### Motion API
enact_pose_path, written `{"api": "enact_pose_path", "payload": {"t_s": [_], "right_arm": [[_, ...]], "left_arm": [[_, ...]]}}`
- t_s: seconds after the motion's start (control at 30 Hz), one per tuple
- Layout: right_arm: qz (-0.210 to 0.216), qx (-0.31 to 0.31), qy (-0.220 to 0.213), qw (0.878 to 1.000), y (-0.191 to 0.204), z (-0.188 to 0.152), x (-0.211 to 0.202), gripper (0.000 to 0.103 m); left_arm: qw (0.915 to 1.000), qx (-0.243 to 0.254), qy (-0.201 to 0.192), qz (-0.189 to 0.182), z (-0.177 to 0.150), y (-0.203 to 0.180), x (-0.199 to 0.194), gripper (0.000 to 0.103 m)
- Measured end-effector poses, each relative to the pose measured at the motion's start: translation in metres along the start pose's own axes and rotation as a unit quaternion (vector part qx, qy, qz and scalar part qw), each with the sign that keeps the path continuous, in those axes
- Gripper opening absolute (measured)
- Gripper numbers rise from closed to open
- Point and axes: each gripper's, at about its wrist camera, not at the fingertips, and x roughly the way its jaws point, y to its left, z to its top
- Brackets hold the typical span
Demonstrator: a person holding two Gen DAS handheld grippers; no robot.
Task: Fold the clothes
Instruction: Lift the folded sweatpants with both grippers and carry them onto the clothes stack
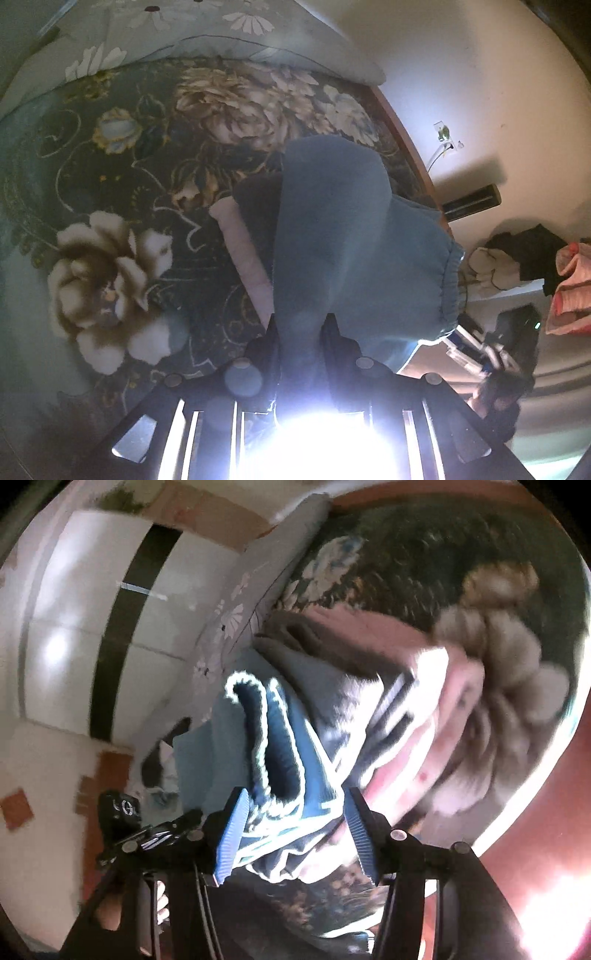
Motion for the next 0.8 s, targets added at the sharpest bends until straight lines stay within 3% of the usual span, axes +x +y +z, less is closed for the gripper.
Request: {"api": "enact_pose_path", "payload": {"t_s": [0.07, 0.1, 0.13, 0.27, 0.6, 0.67, 0.73, 0.8], "right_arm": [[0.018, 0.021, -0.018, 0.999, -0.007, -0.007, 0.0, 0.061], [0.025, 0.03, -0.028, 0.999, -0.01, -0.01, 0.001, 0.073], [0.029, 0.036, -0.041, 0.998, -0.011, -0.011, 0.001, 0.077], [0.046, 0.029, -0.064, 0.997, -0.005, -0.011, 0.002, 0.08], [0.04, 0.047, -0.036, 0.997, -0.006, -0.005, 0.033, 0.08], [0.026, 0.035, -0.03, 0.999, 0.001, -0.006, 0.032, 0.074], [0.006, 0.03, -0.027, 0.999, 0.007, -0.006, 0.03, 0.051], [-0.01, 0.026, -0.026, 0.999, 0.013, -0.006, 0.028, 0.043]], "left_arm": [[1.0, 0.002, 0.002, 0.005, 0.001, 0.0, 0.0, 0.025], [1.0, 0.001, 0.002, 0.006, 0.001, 0.0, 0.0, 0.025], [1.0, 0.0, 0.003, 0.006, 0.001, 0.0, 0.0, 0.025], [0.9999, -0.002, 0.004, 0.009, 0.0, 0.0, 0.001, 0.026], [0.9999, -0.009, 0.007, 0.012, 0.0, 0.001, 0.004, 0.026], [0.9999, -0.009, 0.006, 0.012, -0.001, 0.001, 0.004, 0.026], [0.9999, -0.01, 0.007, 0.011, -0.002, 0.001, 0.004, 0.026], [0.9999, -0.01, 0.007, 0.01, -0.004, 0.001, 0.004, 0.026]]}}
